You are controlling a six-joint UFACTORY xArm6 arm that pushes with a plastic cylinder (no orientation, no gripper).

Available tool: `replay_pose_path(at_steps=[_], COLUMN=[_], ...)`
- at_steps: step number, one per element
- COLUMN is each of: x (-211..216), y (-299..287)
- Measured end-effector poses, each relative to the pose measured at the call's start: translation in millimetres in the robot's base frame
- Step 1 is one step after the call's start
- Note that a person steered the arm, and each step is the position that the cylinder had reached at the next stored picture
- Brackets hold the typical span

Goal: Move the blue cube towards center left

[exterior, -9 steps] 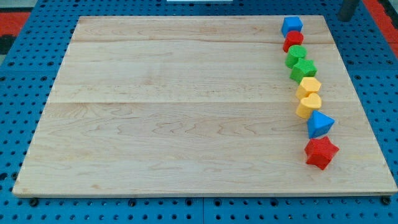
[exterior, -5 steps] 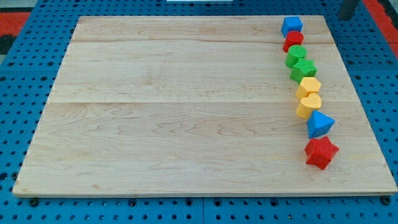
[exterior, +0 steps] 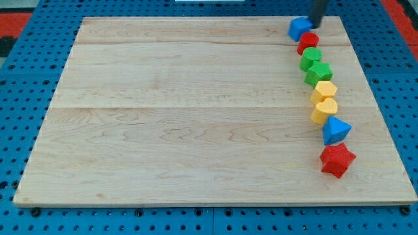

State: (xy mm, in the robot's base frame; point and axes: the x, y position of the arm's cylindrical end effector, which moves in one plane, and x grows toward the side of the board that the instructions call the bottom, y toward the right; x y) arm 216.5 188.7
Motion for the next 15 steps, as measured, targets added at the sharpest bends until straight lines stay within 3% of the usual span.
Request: replay_pose_path(at_steps=[5,6,7,8,11,14,15], x=[29.3,56.2,56.3,65.4,81.3,65.6,86.4], y=[-28.2,-63.1,-91.3,-60.4,-68.9,-214.9,-253.9])
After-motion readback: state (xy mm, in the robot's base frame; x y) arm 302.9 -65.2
